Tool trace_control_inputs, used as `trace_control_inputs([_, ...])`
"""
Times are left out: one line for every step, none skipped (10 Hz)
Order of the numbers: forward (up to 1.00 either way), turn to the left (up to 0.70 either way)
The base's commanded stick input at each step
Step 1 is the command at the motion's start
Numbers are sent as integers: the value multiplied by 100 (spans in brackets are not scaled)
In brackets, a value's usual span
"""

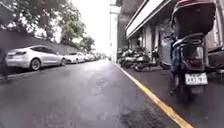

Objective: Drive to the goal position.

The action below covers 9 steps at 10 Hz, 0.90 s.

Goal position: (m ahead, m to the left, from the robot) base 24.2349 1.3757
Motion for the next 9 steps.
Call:
trace_control_inputs([69, 1])
trace_control_inputs([69, 1])
trace_control_inputs([69, 1])
trace_control_inputs([69, 1])
trace_control_inputs([69, 1])
trace_control_inputs([69, 1])
trace_control_inputs([69, 1])
trace_control_inputs([69, 1])
trace_control_inputs([69, 1])
